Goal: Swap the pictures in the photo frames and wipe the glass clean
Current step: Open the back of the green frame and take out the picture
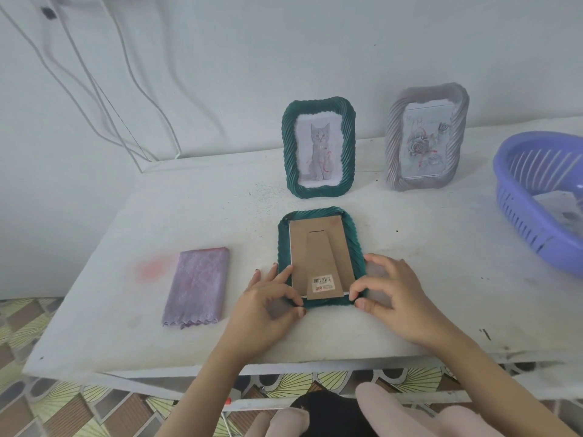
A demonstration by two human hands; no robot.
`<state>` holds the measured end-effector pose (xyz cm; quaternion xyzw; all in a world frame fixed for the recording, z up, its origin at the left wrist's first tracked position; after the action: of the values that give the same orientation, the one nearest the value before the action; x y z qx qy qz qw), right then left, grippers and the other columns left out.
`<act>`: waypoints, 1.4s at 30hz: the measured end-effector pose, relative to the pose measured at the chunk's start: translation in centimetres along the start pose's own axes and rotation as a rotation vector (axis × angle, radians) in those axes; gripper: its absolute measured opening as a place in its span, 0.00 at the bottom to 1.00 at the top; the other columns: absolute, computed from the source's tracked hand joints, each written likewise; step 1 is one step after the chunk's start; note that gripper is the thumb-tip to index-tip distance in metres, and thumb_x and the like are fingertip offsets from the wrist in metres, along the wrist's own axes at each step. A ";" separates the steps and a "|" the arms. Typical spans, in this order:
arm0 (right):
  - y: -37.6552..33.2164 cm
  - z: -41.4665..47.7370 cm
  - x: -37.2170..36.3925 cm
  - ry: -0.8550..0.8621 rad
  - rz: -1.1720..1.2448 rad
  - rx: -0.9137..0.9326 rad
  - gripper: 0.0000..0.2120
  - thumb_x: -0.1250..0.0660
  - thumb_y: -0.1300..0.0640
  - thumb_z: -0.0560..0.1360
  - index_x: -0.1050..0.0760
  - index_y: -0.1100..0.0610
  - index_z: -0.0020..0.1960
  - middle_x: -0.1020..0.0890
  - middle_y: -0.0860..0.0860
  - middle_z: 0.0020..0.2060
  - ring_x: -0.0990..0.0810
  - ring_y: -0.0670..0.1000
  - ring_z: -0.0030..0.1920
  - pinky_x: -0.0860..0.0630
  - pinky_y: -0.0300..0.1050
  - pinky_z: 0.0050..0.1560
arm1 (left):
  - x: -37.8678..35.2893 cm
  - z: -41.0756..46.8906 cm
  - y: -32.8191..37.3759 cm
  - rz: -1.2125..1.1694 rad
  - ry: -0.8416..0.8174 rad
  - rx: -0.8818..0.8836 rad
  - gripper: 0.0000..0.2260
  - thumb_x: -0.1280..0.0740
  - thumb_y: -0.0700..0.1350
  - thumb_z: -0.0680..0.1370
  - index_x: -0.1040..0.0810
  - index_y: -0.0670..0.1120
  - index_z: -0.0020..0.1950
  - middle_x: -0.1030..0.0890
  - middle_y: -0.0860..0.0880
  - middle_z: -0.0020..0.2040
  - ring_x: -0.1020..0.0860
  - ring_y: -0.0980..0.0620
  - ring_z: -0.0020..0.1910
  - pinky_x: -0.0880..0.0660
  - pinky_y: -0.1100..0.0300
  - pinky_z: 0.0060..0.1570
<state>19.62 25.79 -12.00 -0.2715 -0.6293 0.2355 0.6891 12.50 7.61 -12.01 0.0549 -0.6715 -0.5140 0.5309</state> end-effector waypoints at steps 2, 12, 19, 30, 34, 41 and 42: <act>-0.4 -0.1 0.2 -0.014 0.012 -0.002 0.13 0.30 0.53 0.71 0.27 0.34 0.43 0.39 0.40 0.65 0.46 0.43 0.68 0.54 0.45 0.69 | 0.3 0.0 0.2 -0.025 0.020 0.008 0.07 0.33 0.59 0.67 0.21 0.60 0.43 0.30 0.63 0.63 0.43 0.76 0.66 0.52 0.68 0.70; -1.2 2.3 1.4 0.167 -0.028 -0.060 0.24 0.36 0.55 0.75 0.35 0.50 0.69 0.25 0.46 0.62 0.33 0.49 0.64 0.38 0.42 0.63 | 1.0 2.3 0.3 0.043 0.152 0.102 0.33 0.25 0.57 0.64 0.32 0.54 0.66 0.27 0.61 0.58 0.33 0.61 0.59 0.35 0.62 0.58; -1.6 2.9 1.6 0.236 -0.039 -0.107 0.24 0.35 0.53 0.74 0.35 0.50 0.69 0.22 0.43 0.60 0.30 0.50 0.58 0.37 0.44 0.60 | 0.2 2.3 -0.8 0.050 0.085 0.159 0.39 0.26 0.59 0.64 0.39 0.56 0.71 0.35 0.55 0.71 0.47 0.52 0.75 0.45 0.54 0.71; -1.3 3.1 1.6 0.247 0.454 -0.150 0.17 0.36 0.61 0.74 0.27 0.42 0.57 0.24 0.37 0.55 0.26 0.40 0.55 0.33 0.32 0.52 | 0.5 2.5 0.9 0.053 0.107 0.020 0.37 0.26 0.57 0.64 0.42 0.66 0.68 0.47 0.59 0.74 0.52 0.57 0.74 0.49 0.46 0.73; -1.1 2.9 1.3 0.255 0.565 -0.167 0.18 0.35 0.66 0.74 0.25 0.46 0.56 0.22 0.42 0.52 0.24 0.37 0.45 0.30 0.30 0.49 | 0.7 2.6 1.2 0.097 0.102 0.013 0.38 0.24 0.54 0.65 0.41 0.63 0.68 0.47 0.56 0.75 0.54 0.58 0.74 0.52 0.47 0.74; 0.1 2.9 0.8 0.234 0.650 -0.211 0.25 0.36 0.72 0.71 0.24 0.44 0.54 0.18 0.57 0.43 0.21 0.54 0.43 0.24 0.42 0.46 | 0.5 2.7 1.4 0.136 0.095 -0.037 0.38 0.26 0.56 0.65 0.41 0.60 0.70 0.50 0.57 0.74 0.55 0.59 0.73 0.56 0.53 0.74; 0.1 2.9 0.7 0.232 0.655 -0.211 0.25 0.37 0.73 0.71 0.24 0.43 0.53 0.18 0.58 0.43 0.21 0.53 0.42 0.24 0.40 0.45 | 0.6 2.8 1.5 0.146 0.104 -0.051 0.38 0.28 0.59 0.64 0.41 0.60 0.70 0.50 0.56 0.74 0.54 0.58 0.73 0.57 0.54 0.73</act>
<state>16.84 26.60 -11.38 -0.5533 -0.4472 0.3453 0.6121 10.86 9.71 -10.22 0.0190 -0.6322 -0.4873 0.6021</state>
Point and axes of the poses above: each hand's wrist, its own z-axis towards the middle knuckle, its own x-axis out of the back of the hand, y = z × x, the point moved 9 cm from there along z, towards the middle knuckle
